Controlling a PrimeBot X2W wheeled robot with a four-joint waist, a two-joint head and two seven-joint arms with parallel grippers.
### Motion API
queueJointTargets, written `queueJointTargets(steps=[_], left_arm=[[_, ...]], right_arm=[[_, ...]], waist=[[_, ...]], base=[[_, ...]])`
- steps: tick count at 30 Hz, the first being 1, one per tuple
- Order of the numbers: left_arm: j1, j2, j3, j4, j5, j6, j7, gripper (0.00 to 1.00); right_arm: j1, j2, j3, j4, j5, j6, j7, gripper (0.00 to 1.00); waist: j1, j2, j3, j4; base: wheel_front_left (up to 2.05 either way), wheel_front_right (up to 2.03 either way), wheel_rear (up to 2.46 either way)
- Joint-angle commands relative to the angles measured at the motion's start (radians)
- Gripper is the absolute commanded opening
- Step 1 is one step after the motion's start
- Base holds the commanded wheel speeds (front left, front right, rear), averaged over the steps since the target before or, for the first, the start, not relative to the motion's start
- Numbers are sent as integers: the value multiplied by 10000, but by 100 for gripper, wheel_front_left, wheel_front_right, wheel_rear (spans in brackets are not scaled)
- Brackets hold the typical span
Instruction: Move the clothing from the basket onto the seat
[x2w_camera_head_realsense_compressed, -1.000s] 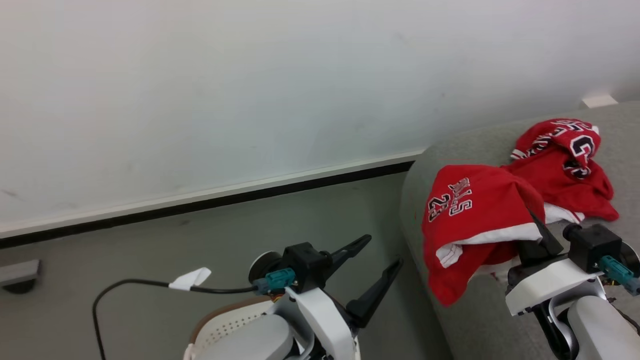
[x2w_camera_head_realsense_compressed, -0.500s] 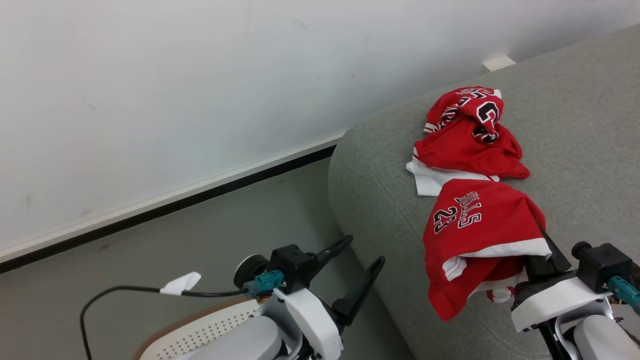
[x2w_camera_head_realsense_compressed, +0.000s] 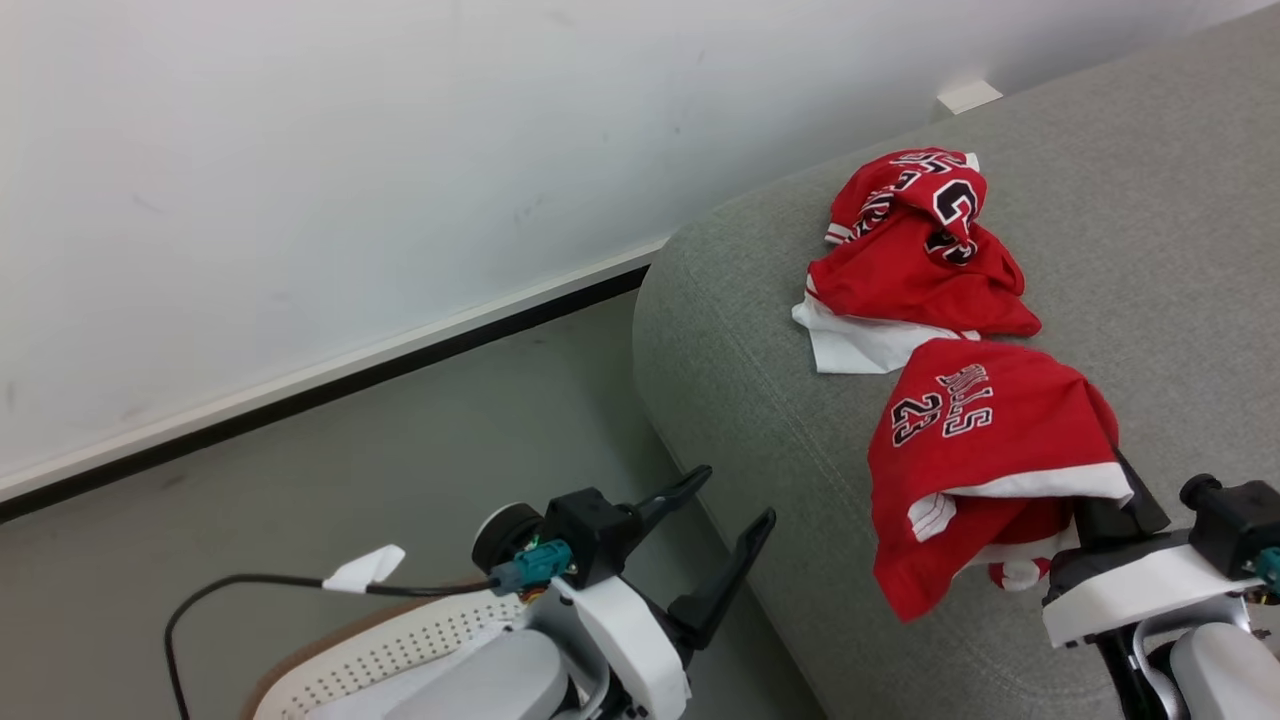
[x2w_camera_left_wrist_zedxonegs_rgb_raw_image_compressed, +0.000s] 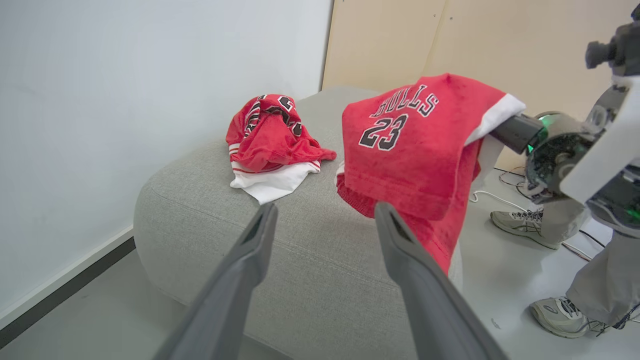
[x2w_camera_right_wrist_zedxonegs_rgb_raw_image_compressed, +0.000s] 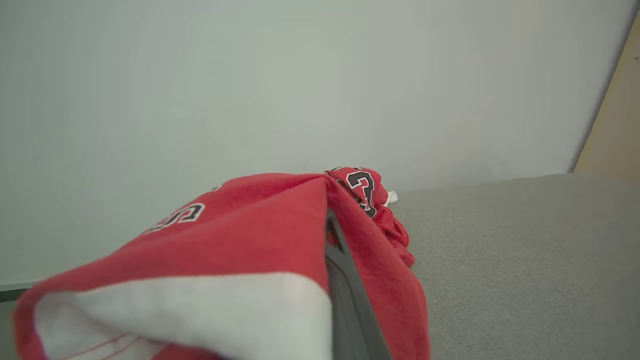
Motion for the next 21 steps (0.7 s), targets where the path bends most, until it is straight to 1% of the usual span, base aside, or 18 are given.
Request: queueJointTargets(steps=[1,7,13,17,21], left_arm=[[141,34,46,15,154,-29,-12,100],[-162,229,86,-24,329,-146,1,100],[-509,536,62,-302,443,-219,191,100],[-734,885,97,-572,467,-232,354,100],[-979,1247,115,-820,601,-266,503,100]], right_arm=[[-160,-6,-121,-101,230,-23,12,0],[-940,-322,-736,41,528,-23,347,0],[-2046,-999,-1436,339,388,-23,662,0],[-2767,-1568,-2017,695,50,-23,861,0],[-3517,-1985,-2440,1182,-290,-23,1084,0]], waist=[[0,-1,135,91],[0,-1,847,442],[0,-1,1960,943],[0,-1,2830,1285],[0,-1,3565,1569]], base=[[0,0,0],[0,0,0],[0,0,0],[0,0,0],[0,0,0]])
